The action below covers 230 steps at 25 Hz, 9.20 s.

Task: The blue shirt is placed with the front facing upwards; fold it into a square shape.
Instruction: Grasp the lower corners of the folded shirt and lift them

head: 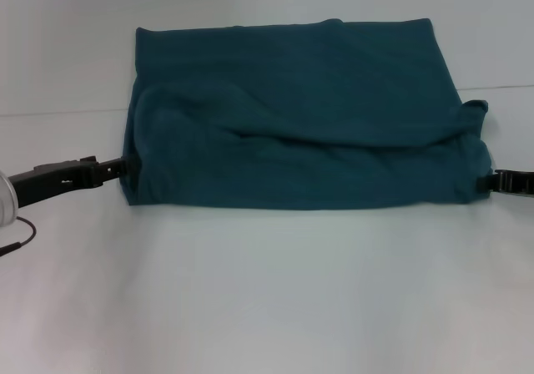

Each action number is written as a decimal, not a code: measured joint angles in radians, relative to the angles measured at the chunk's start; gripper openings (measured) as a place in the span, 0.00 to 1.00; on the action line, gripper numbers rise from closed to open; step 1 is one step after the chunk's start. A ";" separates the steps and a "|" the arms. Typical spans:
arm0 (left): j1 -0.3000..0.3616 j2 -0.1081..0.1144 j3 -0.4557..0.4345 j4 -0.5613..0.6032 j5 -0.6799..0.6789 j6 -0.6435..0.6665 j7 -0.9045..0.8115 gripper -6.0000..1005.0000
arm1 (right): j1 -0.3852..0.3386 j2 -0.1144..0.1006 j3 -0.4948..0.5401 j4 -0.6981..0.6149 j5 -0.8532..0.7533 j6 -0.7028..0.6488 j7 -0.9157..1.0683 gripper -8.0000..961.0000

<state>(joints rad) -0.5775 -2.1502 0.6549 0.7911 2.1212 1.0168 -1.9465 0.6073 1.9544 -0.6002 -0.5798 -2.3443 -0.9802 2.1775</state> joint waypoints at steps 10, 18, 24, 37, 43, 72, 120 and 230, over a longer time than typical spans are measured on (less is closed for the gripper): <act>-0.013 -0.004 0.001 -0.052 0.001 -0.039 0.023 0.83 | -0.002 -0.005 0.005 -0.002 0.002 -0.010 -0.011 0.03; -0.078 -0.008 0.023 -0.158 0.000 -0.097 0.088 0.82 | -0.006 -0.005 0.005 -0.002 0.002 -0.011 -0.012 0.03; -0.088 -0.012 0.088 -0.174 0.001 -0.169 0.095 0.83 | -0.006 -0.006 0.005 -0.002 0.002 -0.012 -0.012 0.03; -0.074 -0.012 0.094 -0.174 0.018 -0.204 0.127 0.83 | -0.006 -0.005 0.005 -0.002 0.002 -0.012 -0.012 0.03; -0.073 -0.013 0.100 -0.175 0.045 -0.205 0.149 0.82 | -0.006 -0.004 0.005 -0.002 0.002 -0.012 -0.012 0.03; -0.103 -0.016 0.209 -0.202 0.046 -0.288 0.197 0.82 | -0.013 0.001 0.005 -0.001 0.002 -0.012 -0.002 0.03; -0.102 -0.015 0.228 -0.196 0.118 -0.376 0.196 0.60 | -0.020 0.002 0.008 0.000 0.005 -0.012 -0.002 0.03; 0.230 -0.014 -0.010 0.263 0.212 0.718 0.116 0.01 | -0.445 0.077 0.303 -0.212 0.103 -0.627 -0.513 0.03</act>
<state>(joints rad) -0.3478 -2.1644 0.6449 1.0537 2.3331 1.7352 -1.8304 0.1625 2.0314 -0.2974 -0.7916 -2.2414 -1.6076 1.6646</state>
